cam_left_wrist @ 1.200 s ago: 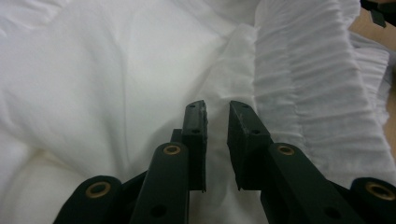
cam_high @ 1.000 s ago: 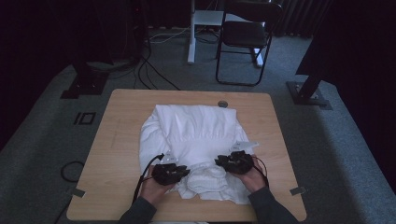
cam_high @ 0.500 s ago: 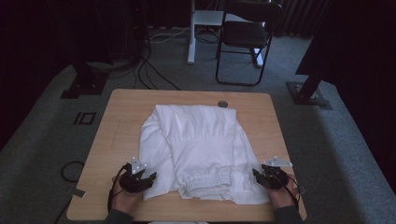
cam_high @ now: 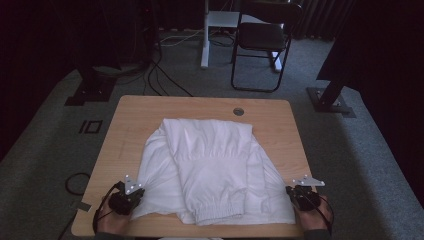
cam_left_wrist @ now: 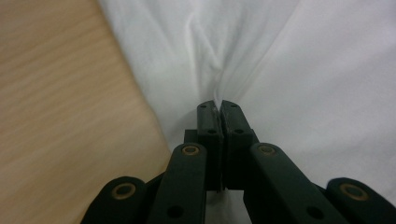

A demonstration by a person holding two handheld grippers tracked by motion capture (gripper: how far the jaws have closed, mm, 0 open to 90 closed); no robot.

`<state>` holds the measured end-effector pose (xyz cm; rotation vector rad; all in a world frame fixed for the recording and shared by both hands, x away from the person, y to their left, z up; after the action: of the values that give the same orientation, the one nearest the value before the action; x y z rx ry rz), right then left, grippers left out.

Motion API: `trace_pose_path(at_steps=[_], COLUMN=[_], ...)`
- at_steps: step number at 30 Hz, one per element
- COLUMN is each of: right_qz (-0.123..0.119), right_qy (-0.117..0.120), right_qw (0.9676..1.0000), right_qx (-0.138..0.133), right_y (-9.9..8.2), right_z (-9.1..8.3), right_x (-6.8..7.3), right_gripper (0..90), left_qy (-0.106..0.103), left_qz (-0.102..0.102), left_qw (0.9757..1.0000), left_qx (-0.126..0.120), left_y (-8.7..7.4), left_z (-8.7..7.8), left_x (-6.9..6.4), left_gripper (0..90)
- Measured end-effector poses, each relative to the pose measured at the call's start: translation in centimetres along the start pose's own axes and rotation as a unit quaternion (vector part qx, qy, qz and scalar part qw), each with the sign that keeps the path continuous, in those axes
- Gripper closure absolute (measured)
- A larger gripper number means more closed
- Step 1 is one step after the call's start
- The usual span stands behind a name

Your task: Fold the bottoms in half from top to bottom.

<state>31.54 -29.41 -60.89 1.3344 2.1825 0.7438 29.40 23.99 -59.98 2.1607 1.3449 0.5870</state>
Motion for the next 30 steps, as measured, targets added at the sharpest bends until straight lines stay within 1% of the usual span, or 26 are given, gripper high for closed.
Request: trace_pose_path(at_steps=[1, 2, 3, 4, 5, 6, 7, 8, 9, 11, 12, 13, 14, 15, 16, 18, 19, 20, 21, 22, 23, 24, 26, 28, 29, 30], right_qz=[0.002, 0.002, 0.008, 0.007, 0.005, 0.007, 0.009, 0.012, 0.014, 0.01, 0.007, 0.005, 0.001, 0.001, 0.004, 0.005, 0.005, 0.002, -0.005, -0.003, 0.0, 0.0, 0.0, 0.005, 0.008, 0.01], right_qy=[0.0, 0.0, 0.004, 0.011, 0.02, 0.02, 0.02, 0.025, 0.029, 0.037, 0.042, 0.047, 0.053, 0.06, 0.065, 0.076, 0.076, 0.079, 0.082, 0.085, 0.087, 0.09, 0.089, 0.093, 0.095, 0.096], right_qw=[1.0, 1.0, 1.0, 0.9999, 0.9997, 0.9996, 0.9993, 0.9987, 0.998, 0.9964, 0.9955, 0.9946, 0.9936, 0.9927, 0.992, 0.9902, 0.9902, 0.9893, 0.988, 0.9873, 0.9867, 0.9862, 0.9856, 0.9849, 0.9844, 0.9845], right_qx=[0.001, 0.001, 0.003, 0.001, -0.009, -0.017, -0.03, -0.043, -0.055, -0.076, -0.084, -0.092, -0.1, -0.105, -0.108, -0.117, -0.117, -0.123, -0.131, -0.134, -0.137, -0.139, -0.144, -0.146, -0.147, -0.146], right_y=[-0.2, -0.2, -0.3, -0.2, 0.1, 0.4, 1.0, 1.8, 2.6, 4.7, 5.7, 6.7, 7.7, 8.6, 9.5, 11.1, 11.1, 11.9, 13.6, 14.3, 15.0, 15.7, 17.0, 18.1, 18.6, 19.1], right_z=[-0.2, -0.2, -0.3, -0.3, -0.3, -0.3, -0.4, -0.5, -0.6, -0.5, -0.3, -0.1, 0.3, 0.7, 1.2, 2.1, 2.1, 2.5, 3.4, 3.8, 4.1, 4.5, 5.3, 6.2, 6.6, 7.1], right_x=[0.0, 0.0, 0.1, 0.2, 0.4, 0.3, 0.3, 0.2, 0.1, 0.1, 0.1, 0.2, 0.2, 0.3, 0.4, 0.6, 0.6, 0.8, 1.0, 1.0, 1.1, 1.1, 1.1, 1.1, 1.1, 1.1], right_gripper=[89.9, 89.9, 89.8, 89.2, 85.7, 78.6, 71.6, 68.9, 66.3, 63.6, 62.5, 61.4, 60.5, 60.2, 59.3, 57.8, 57.8, 57.8, 55.5, 54.6, 54.1, 53.5, 52.1, 51.0, 50.8, 50.6], left_qy=[0.004, 0.004, -0.009, -0.01, -0.01, -0.016, -0.02, -0.02, -0.015, -0.014, -0.016, -0.02, -0.019, -0.016, -0.021, -0.018, -0.018, -0.018, -0.023, -0.023, -0.023, -0.021, -0.016, -0.019, -0.02, -0.02], left_qz=[-0.006, -0.006, -0.018, -0.021, -0.023, -0.032, -0.041, -0.041, -0.047, -0.05, -0.053, -0.056, -0.057, -0.057, -0.058, -0.057, -0.057, -0.057, -0.063, -0.063, -0.064, -0.065, -0.072, -0.079, -0.081, -0.081], left_qw=[1.0, 1.0, 0.9998, 0.9995, 0.9992, 0.9984, 0.9972, 0.9972, 0.995, 0.9927, 0.9911, 0.9897, 0.9887, 0.9878, 0.9869, 0.9857, 0.9857, 0.9857, 0.9837, 0.9837, 0.9837, 0.9833, 0.9828, 0.9828, 0.9831, 0.9831], left_qx=[0.001, 0.001, -0.004, -0.02, -0.032, -0.044, -0.06, -0.06, -0.086, -0.109, -0.121, -0.13, -0.137, -0.144, -0.149, -0.158, -0.158, -0.158, -0.166, -0.166, -0.167, -0.169, -0.169, -0.166, -0.163, -0.163], left_y=[-0.3, -0.3, -0.3, 0.0, 0.3, 0.8, 1.5, 1.5, 3.1, 5.1, 6.2, 7.3, 8.3, 9.4, 10.4, 12.3, 12.3, 12.3, 15.1, 15.1, 15.8, 17.1, 18.3, 19.3, 19.7, 19.7], left_z=[-0.2, -0.2, -0.4, -0.5, -0.5, -0.7, -0.9, -0.9, -1.3, -1.5, -1.5, -1.4, -1.2, -1.1, -0.8, -0.1, -0.1, -0.1, 1.1, 1.1, 1.5, 2.3, 3.2, 4.2, 4.7, 4.7], left_x=[0.3, 0.3, 0.5, 0.7, 0.8, 1.1, 1.3, 1.3, 2.0, 2.5, 2.7, 2.9, 3.1, 3.4, 3.5, 3.8, 3.8, 3.8, 4.1, 4.1, 4.1, 4.2, 4.4, 4.5, 4.6, 4.6], left_gripper=[88.5, 88.4, 86.7, 81.4, 68.6, 62.8, 60.6, 56.3, 53.4, 50.7, 49.6, 49.5, 49.0, 48.2, 47.6, 46.2, 46.0, 46.0, 45.3, 44.5, 44.0, 44.0, 43.1, 41.9, 41.3, 41.0])
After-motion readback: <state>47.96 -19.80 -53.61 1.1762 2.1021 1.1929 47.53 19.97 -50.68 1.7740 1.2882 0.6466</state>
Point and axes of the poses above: each handheld gripper's, and its own axes: z roughly forward along the jaws, y roughly out of its top, x roughly to its left, the point moved 7 cm from there along z, roughly forward along the jaws, and after that the axes turned 5 degrees about -z, right-handed, at the moved point
